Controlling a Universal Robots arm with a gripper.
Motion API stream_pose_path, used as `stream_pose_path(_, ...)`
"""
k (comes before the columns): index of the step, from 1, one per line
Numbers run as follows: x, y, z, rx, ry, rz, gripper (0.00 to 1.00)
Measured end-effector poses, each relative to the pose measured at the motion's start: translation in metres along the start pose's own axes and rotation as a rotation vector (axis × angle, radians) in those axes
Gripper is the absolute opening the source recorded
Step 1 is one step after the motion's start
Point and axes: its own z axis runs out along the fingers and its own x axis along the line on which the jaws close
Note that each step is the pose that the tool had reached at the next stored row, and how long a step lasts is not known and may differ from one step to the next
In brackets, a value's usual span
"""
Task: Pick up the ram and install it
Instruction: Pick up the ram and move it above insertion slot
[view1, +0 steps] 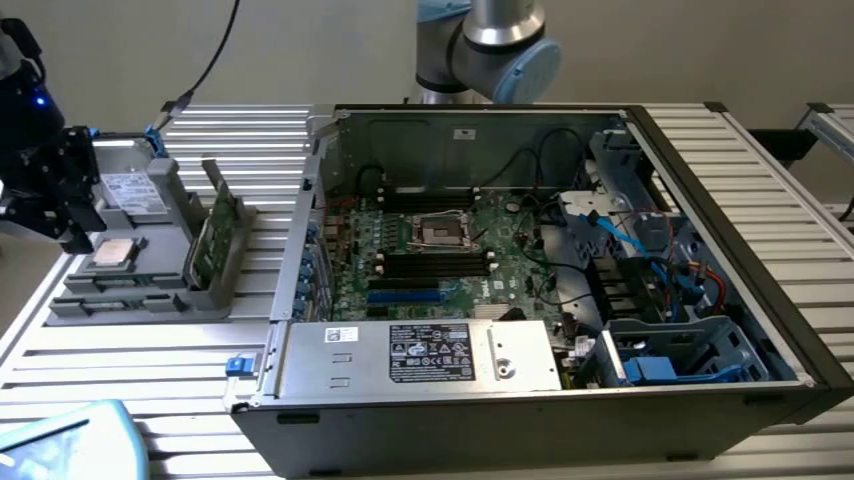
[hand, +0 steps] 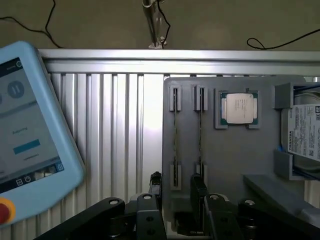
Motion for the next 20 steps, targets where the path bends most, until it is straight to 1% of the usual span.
stream_pose_path(3, 0.001, -0.0028, 0.0045, 0.0002, -0.0043, 0.000, 0.37)
stream_pose_path(4, 0.001, -0.0028, 0.0064, 0.0002, -0.0049, 0.000, 0.37)
stream_pose_path(15, 0.001, -0.0036, 0.0264, 0.0001, -0.0051, 0.000, 0.37)
stream_pose_path(20, -0.001, -0.0001, 0.0356, 0.0002, -0.0052, 0.000, 0.37)
